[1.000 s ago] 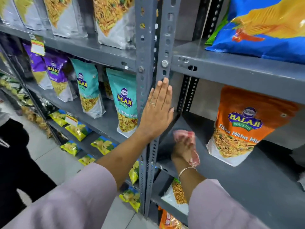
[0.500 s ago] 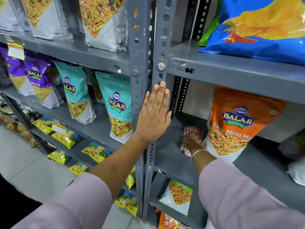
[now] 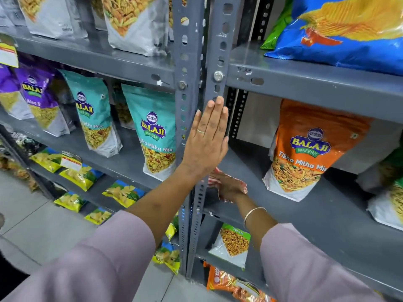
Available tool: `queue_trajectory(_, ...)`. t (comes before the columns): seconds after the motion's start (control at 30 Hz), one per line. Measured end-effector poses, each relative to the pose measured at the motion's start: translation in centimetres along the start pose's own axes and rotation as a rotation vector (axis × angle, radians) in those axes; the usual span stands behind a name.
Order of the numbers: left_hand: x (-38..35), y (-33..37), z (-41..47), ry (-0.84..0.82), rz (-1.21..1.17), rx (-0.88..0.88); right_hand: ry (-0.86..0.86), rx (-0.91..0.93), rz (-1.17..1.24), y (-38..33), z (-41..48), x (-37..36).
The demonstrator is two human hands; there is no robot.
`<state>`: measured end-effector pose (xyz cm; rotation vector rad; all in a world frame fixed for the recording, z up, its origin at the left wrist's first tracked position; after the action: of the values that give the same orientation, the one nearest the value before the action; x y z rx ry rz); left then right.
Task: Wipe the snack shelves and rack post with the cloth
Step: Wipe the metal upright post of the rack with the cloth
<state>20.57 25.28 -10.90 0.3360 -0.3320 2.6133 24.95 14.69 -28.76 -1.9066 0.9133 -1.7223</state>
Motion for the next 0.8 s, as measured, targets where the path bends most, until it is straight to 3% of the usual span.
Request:
queue_trajectory(0.07, 0.1, 0.0, 0.0, -0.013, 0.007, -0.001, -0.091, 0.013, -0.186, 0.4, -0.7, 0.0)
queue_trajectory(0.23, 0.4, 0.1, 0.1, -0.039, 0.016, 0.015, -0.325, 0.003, -0.231, 0.8, -2.9, 1.8)
queue_trajectory(0.37, 0.7, 0.0, 0.3, -0.071, 0.013, 0.02, -0.514, 0.009, -0.405, 0.1, -4.5, 2.5)
queue_trajectory(0.5, 0.7, 0.0, 0.2, -0.099, 0.0, 0.013, -0.761, -0.105, -0.386, -0.8, -5.7, 4.3)
queue_trajectory(0.53, 0.6, 0.1, 0.2, -0.099, 0.003, 0.009, -0.687, -0.143, -0.376, -1.0, -5.3, 5.2)
queue_trajectory(0.63, 0.4, 0.0, 0.2, -0.088, 0.01, 0.008, -0.199, -0.113, -0.332, -0.7, -3.1, 7.4)
queue_trajectory(0.67, 0.4, 0.0, 0.2, -0.084, 0.014, 0.009, -0.107, -0.098, -0.37, -0.4, -2.7, 7.3)
queue_trajectory(0.77, 0.3, -0.1, 0.0, -0.068, -0.004, 0.009, -0.129, -0.082, -0.754, 1.5, -3.5, 3.3)
queue_trajectory(0.8, 0.2, -0.1, 0.0, -0.064, -0.011, 0.006, -0.108, -0.119, -0.776, 1.8, -3.8, 2.5)
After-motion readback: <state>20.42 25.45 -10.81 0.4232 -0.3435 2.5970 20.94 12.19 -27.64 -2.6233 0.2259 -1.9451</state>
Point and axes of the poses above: each hand's wrist, its own z-axis towards the middle knuckle, its own x-axis out of the back of the hand, y = z × x, the point moved 5 cm from there along z, towards the middle knuckle, and after that the axes turned 5 degrees about y, right-handed, at the moved point
